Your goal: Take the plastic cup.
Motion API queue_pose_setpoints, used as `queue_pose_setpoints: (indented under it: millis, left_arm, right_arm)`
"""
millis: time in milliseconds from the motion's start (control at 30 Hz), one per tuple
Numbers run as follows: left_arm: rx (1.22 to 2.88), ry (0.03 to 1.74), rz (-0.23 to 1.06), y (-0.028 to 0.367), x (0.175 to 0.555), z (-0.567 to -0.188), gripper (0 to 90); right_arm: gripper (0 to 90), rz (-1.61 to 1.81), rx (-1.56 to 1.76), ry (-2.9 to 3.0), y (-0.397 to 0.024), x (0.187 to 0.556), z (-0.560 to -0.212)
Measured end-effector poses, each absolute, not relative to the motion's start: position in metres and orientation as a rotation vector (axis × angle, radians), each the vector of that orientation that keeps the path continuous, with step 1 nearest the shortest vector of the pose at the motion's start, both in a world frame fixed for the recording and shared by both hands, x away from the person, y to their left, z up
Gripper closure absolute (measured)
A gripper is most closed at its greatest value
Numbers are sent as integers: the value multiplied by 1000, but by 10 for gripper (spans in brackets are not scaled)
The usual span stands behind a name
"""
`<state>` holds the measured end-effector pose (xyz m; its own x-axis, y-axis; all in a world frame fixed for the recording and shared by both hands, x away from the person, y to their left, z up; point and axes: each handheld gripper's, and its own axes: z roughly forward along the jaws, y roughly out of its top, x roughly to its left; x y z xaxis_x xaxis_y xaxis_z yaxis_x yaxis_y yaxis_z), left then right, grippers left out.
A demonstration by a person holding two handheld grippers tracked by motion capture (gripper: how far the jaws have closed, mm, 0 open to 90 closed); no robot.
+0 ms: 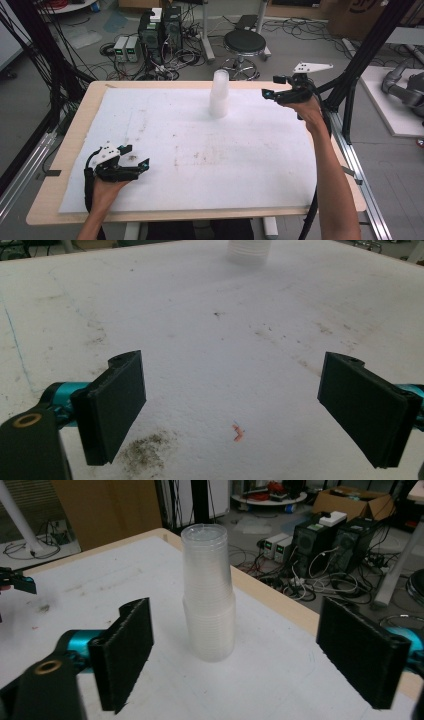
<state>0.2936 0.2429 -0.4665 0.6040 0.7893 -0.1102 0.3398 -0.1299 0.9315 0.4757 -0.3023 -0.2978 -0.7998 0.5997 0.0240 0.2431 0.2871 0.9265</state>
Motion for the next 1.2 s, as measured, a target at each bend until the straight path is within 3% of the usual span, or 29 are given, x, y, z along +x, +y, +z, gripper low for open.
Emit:
queue_pose_setpoints:
  millis: [633, 1200]
  left_arm:
    - [1726, 938, 494, 243, 294, -466, 118]
    - [1723, 936, 482, 244, 295, -467, 118]
  right_arm:
    - [137, 1542, 709, 2283, -276, 519, -293]
    - [137, 1567, 653, 2329, -229, 550, -303]
